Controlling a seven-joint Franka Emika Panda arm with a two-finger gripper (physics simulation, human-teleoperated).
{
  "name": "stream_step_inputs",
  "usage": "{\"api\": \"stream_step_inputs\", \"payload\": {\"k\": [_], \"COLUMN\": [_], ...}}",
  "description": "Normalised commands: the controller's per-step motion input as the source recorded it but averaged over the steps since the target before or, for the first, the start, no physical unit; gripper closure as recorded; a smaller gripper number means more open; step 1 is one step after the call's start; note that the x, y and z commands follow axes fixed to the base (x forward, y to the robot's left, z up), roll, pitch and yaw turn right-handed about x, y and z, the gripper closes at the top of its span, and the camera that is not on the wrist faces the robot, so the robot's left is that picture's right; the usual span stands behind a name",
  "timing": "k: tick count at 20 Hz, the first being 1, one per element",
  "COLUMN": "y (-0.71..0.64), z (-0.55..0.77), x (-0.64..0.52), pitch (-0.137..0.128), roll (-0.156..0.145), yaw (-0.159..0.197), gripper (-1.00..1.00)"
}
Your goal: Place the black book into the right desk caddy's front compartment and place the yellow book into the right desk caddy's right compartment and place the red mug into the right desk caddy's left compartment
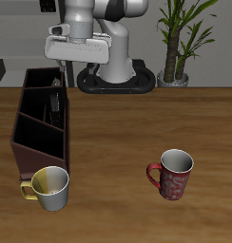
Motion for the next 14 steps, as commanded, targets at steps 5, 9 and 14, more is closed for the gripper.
{"api": "stream_step_inputs", "payload": {"k": [5,9,14], "y": [0.55,0.56,0.51], "z": [0.17,0.10,0.02], "x": [0.45,0.45,0.40], "pitch": [0.001,0.015,0.003], "roll": [0.048,0.075,0.027], "yaw": [0.028,0.024,-0.013], "gripper": [-1.00,-1.00,-1.00]}}
